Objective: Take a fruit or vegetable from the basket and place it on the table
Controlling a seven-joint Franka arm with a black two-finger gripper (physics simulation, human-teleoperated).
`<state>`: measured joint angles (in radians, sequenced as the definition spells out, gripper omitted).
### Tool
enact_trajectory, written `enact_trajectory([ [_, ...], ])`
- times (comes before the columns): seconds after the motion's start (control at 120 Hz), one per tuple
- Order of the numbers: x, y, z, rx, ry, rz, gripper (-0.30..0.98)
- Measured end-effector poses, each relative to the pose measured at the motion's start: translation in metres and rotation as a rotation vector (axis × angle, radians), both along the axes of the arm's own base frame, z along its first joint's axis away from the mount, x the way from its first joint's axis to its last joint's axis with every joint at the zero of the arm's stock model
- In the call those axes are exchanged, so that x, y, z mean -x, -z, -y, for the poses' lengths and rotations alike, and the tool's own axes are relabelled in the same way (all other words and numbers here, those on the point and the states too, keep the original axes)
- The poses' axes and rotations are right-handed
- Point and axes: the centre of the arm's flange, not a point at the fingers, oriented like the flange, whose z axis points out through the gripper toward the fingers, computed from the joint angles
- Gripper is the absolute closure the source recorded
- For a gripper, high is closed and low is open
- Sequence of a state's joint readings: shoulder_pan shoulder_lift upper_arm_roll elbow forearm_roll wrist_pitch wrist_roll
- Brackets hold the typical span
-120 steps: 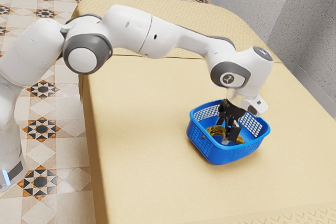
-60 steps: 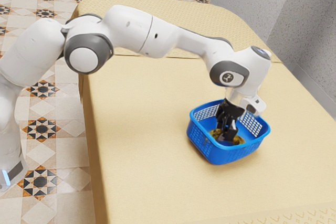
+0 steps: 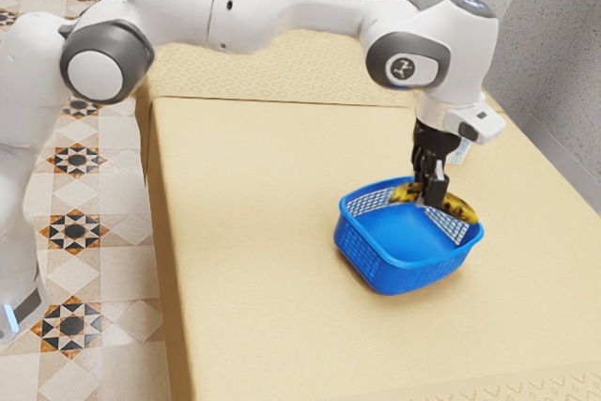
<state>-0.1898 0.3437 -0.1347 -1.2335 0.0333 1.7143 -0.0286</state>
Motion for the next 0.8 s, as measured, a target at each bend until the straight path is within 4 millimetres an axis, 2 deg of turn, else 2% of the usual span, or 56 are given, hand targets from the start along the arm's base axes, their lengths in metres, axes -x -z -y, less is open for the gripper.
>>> enact_trajectory([
  [0.092,0.017,-0.006,0.039,-0.002,0.064,0.001,0.50],
  [0.275,0.037,-0.005,0.086,-0.005,0.143,-0.006,0.51],
  [0.492,0.047,-0.004,0.106,-0.007,0.175,-0.010,0.51],
  [0.567,0.053,-0.005,0.117,-0.020,0.195,-0.004,0.31],
  [0.625,0.055,-0.005,0.121,-0.028,0.200,0.001,0.20],
  [0.8,0.052,-0.013,0.116,-0.033,0.186,0.023,0.06],
])
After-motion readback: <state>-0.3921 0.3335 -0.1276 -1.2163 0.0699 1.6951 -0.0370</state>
